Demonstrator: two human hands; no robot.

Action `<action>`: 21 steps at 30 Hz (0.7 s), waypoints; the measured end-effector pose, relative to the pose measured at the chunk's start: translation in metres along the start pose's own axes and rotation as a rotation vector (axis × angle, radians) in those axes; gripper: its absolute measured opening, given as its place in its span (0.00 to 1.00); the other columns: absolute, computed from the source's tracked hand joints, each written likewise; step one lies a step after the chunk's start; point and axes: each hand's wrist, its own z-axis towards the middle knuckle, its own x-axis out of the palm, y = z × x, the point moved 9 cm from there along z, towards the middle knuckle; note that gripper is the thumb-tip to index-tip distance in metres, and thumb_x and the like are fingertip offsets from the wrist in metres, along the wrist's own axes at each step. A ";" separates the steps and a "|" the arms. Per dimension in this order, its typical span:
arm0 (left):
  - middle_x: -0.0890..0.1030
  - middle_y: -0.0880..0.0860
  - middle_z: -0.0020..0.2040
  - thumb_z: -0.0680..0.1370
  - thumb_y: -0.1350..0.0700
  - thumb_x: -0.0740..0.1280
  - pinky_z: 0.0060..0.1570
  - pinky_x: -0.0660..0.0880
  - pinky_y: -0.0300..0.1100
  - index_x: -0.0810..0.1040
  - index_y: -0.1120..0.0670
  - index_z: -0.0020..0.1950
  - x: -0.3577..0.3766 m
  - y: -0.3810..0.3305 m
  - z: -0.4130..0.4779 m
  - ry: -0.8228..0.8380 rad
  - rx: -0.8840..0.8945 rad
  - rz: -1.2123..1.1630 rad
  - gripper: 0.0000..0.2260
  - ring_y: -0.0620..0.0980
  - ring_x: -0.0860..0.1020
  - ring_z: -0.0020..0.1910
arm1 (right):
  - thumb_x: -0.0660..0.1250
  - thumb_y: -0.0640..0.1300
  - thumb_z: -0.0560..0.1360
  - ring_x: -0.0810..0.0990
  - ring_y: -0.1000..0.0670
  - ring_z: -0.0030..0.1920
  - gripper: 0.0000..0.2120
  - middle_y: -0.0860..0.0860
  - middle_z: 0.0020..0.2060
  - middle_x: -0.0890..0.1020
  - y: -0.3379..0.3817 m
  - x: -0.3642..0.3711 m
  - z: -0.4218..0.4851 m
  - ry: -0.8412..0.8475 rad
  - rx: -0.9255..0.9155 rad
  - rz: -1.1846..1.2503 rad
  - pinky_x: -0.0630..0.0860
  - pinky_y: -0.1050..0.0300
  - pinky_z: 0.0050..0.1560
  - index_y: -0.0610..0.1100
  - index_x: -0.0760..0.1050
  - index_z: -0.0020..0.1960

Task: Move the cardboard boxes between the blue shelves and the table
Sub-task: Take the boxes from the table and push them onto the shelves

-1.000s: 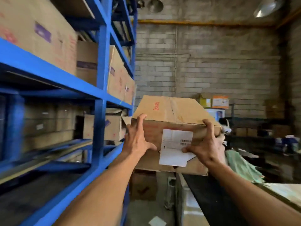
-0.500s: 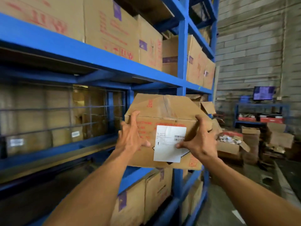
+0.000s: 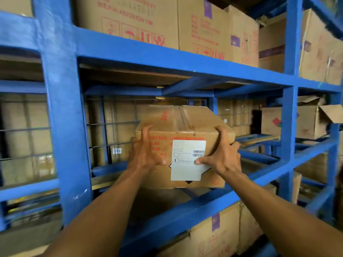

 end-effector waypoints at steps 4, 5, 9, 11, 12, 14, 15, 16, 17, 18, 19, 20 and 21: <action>0.71 0.58 0.61 0.58 0.56 0.83 0.39 0.79 0.48 0.51 0.36 0.69 -0.020 0.035 0.005 -0.085 -0.066 0.070 0.53 0.60 0.76 0.55 | 0.86 0.52 0.53 0.73 0.32 0.57 0.58 0.41 0.61 0.64 0.023 0.042 0.014 0.084 -0.085 0.048 0.73 0.35 0.58 0.64 0.51 0.70; 0.72 0.58 0.60 0.59 0.56 0.83 0.34 0.76 0.43 0.51 0.37 0.70 -0.022 0.042 0.006 -0.097 -0.071 0.091 0.53 0.59 0.77 0.52 | 0.86 0.51 0.53 0.73 0.32 0.58 0.58 0.41 0.61 0.64 0.026 0.052 0.019 0.107 -0.098 0.056 0.73 0.34 0.57 0.64 0.51 0.70; 0.69 0.60 0.58 0.57 0.55 0.83 0.51 0.75 0.56 0.51 0.37 0.70 -0.031 0.056 0.006 -0.142 -0.184 0.188 0.53 0.63 0.75 0.54 | 0.85 0.49 0.56 0.70 0.31 0.63 0.57 0.40 0.66 0.62 0.034 0.088 0.044 0.202 -0.155 0.073 0.73 0.33 0.60 0.61 0.52 0.72; 0.70 0.60 0.57 0.54 0.54 0.84 0.54 0.73 0.59 0.52 0.37 0.68 -0.032 0.061 0.009 -0.156 -0.226 0.211 0.54 0.64 0.74 0.55 | 0.85 0.50 0.56 0.69 0.32 0.66 0.58 0.40 0.69 0.62 0.038 0.104 0.056 0.252 -0.183 0.076 0.73 0.34 0.61 0.61 0.51 0.73; 0.72 0.60 0.56 0.53 0.54 0.84 0.54 0.73 0.58 0.53 0.38 0.68 -0.033 0.063 0.009 -0.168 -0.238 0.217 0.54 0.64 0.74 0.55 | 0.85 0.51 0.55 0.68 0.33 0.67 0.59 0.40 0.70 0.62 0.040 0.112 0.061 0.277 -0.200 0.079 0.73 0.35 0.62 0.61 0.51 0.74; 0.73 0.59 0.54 0.54 0.55 0.83 0.52 0.73 0.55 0.54 0.40 0.68 -0.036 0.068 0.006 -0.204 -0.268 0.240 0.53 0.64 0.74 0.54 | 0.86 0.52 0.53 0.69 0.35 0.67 0.60 0.41 0.70 0.64 0.045 0.130 0.067 0.319 -0.225 0.104 0.74 0.37 0.61 0.62 0.51 0.74; 0.74 0.58 0.53 0.54 0.55 0.83 0.51 0.73 0.53 0.54 0.41 0.68 -0.039 0.071 0.004 -0.222 -0.279 0.266 0.52 0.63 0.75 0.54 | 0.86 0.53 0.52 0.70 0.36 0.66 0.61 0.42 0.69 0.65 0.048 0.139 0.069 0.334 -0.239 0.123 0.75 0.38 0.60 0.62 0.50 0.73; 0.74 0.58 0.53 0.55 0.54 0.83 0.50 0.73 0.52 0.54 0.42 0.69 -0.041 0.074 0.003 -0.232 -0.281 0.297 0.52 0.62 0.75 0.54 | 0.86 0.53 0.51 0.71 0.37 0.65 0.61 0.43 0.68 0.67 0.050 0.149 0.070 0.349 -0.254 0.141 0.76 0.39 0.58 0.63 0.50 0.73; 0.74 0.57 0.54 0.55 0.53 0.82 0.49 0.73 0.52 0.53 0.42 0.69 -0.042 0.077 0.003 -0.233 -0.293 0.321 0.52 0.61 0.75 0.54 | 0.86 0.53 0.51 0.72 0.39 0.64 0.61 0.44 0.66 0.70 0.052 0.159 0.071 0.367 -0.271 0.156 0.77 0.41 0.57 0.63 0.49 0.72; 0.73 0.57 0.55 0.56 0.52 0.82 0.49 0.75 0.53 0.52 0.42 0.70 -0.043 0.082 0.004 -0.229 -0.306 0.343 0.52 0.61 0.76 0.54 | 0.86 0.53 0.51 0.73 0.40 0.63 0.61 0.45 0.65 0.71 0.054 0.168 0.072 0.388 -0.281 0.170 0.78 0.42 0.56 0.64 0.48 0.72; 0.72 0.58 0.56 0.56 0.52 0.82 0.49 0.77 0.54 0.50 0.43 0.70 -0.043 0.088 0.005 -0.225 -0.330 0.378 0.52 0.62 0.76 0.52 | 0.86 0.52 0.52 0.73 0.40 0.63 0.62 0.46 0.65 0.72 0.055 0.178 0.073 0.408 -0.285 0.180 0.78 0.43 0.56 0.65 0.48 0.72; 0.70 0.59 0.57 0.57 0.53 0.81 0.47 0.78 0.55 0.49 0.43 0.70 -0.044 0.093 0.007 -0.223 -0.345 0.420 0.52 0.62 0.76 0.51 | 0.86 0.51 0.52 0.73 0.40 0.64 0.62 0.46 0.65 0.73 0.056 0.188 0.074 0.428 -0.286 0.190 0.78 0.44 0.56 0.65 0.48 0.73; 0.67 0.60 0.58 0.57 0.54 0.81 0.45 0.78 0.52 0.49 0.44 0.70 -0.044 0.099 0.008 -0.221 -0.362 0.456 0.52 0.62 0.76 0.50 | 0.85 0.50 0.53 0.73 0.40 0.65 0.62 0.46 0.66 0.72 0.058 0.197 0.076 0.446 -0.283 0.185 0.77 0.44 0.57 0.65 0.47 0.73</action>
